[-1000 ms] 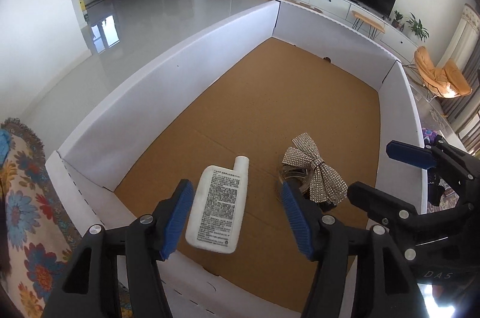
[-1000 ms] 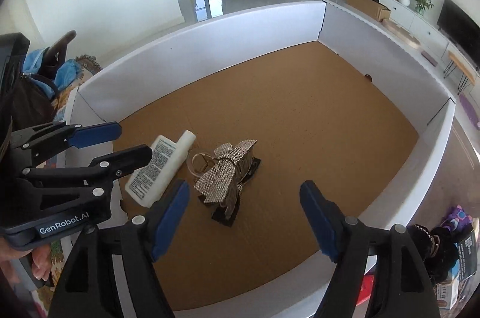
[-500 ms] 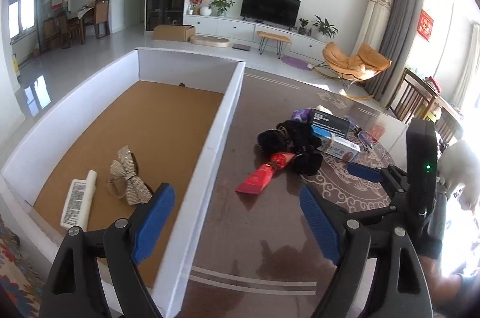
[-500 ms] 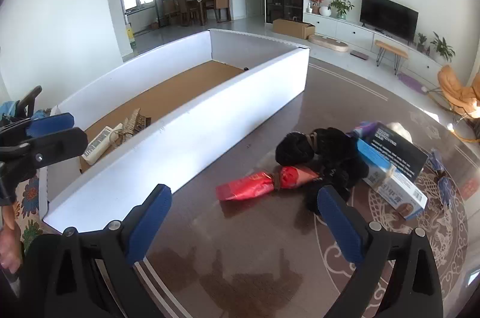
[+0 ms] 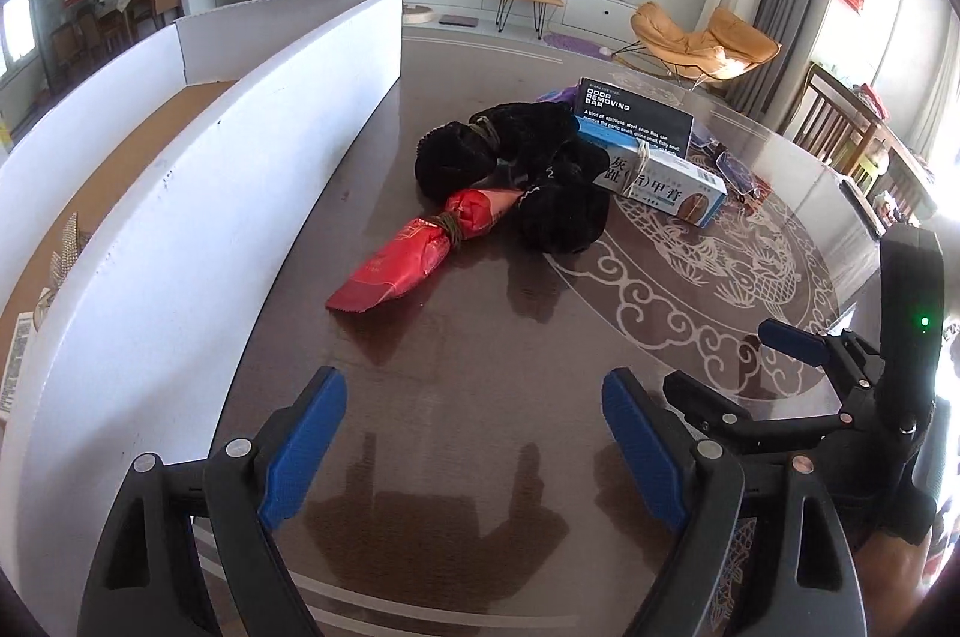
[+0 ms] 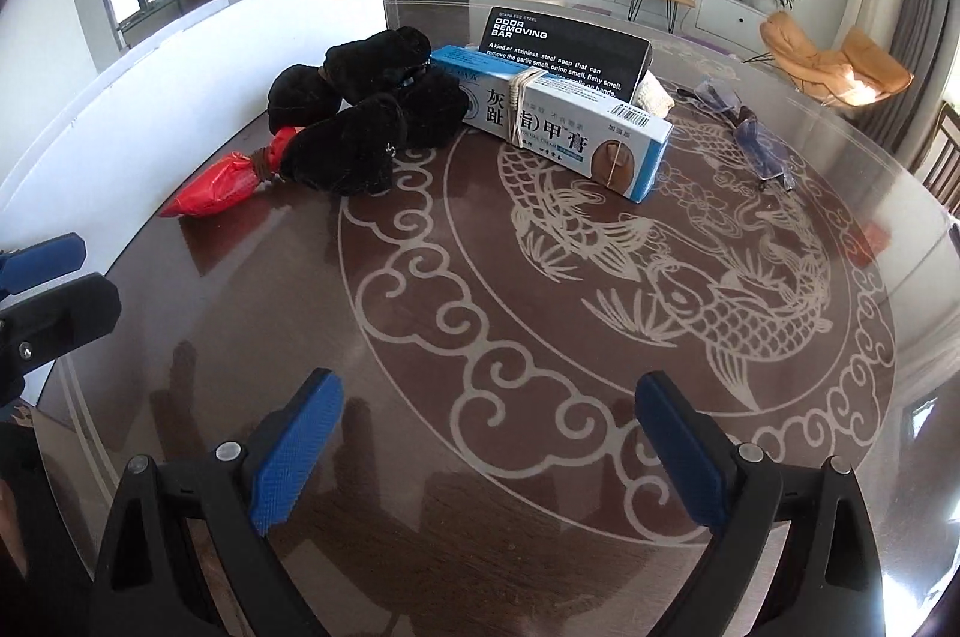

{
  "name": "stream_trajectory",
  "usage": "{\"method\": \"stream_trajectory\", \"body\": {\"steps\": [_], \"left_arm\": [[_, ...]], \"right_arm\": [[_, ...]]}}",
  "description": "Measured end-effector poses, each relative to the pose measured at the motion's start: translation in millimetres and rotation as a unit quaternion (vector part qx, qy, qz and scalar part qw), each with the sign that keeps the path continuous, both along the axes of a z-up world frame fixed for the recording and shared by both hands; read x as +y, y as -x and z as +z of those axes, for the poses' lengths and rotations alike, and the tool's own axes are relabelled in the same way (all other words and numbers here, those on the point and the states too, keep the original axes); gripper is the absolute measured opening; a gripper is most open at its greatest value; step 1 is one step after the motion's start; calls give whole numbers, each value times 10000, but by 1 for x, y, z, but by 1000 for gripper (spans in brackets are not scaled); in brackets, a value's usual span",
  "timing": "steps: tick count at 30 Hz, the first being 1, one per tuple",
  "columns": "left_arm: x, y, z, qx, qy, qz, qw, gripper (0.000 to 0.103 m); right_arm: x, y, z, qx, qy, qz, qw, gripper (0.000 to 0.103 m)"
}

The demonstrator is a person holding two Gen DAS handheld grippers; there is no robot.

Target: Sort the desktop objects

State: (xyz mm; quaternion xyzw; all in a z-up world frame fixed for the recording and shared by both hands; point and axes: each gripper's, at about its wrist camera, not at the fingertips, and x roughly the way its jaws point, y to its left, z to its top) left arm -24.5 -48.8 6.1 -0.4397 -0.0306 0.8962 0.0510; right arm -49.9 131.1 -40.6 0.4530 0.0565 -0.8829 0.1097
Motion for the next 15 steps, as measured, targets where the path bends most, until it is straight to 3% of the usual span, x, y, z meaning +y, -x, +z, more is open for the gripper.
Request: {"method": "stream_trajectory", "body": {"steps": [5,15], "left_arm": [[6,11,-18,-25,375,49,9993,87],[-1,10,-31,-2,321,268,9991,87]], "right_arm": [[2,4,-4,44,38,-105,9999,99],[0,9,-6,8,-40,-144,9999,103]]}}
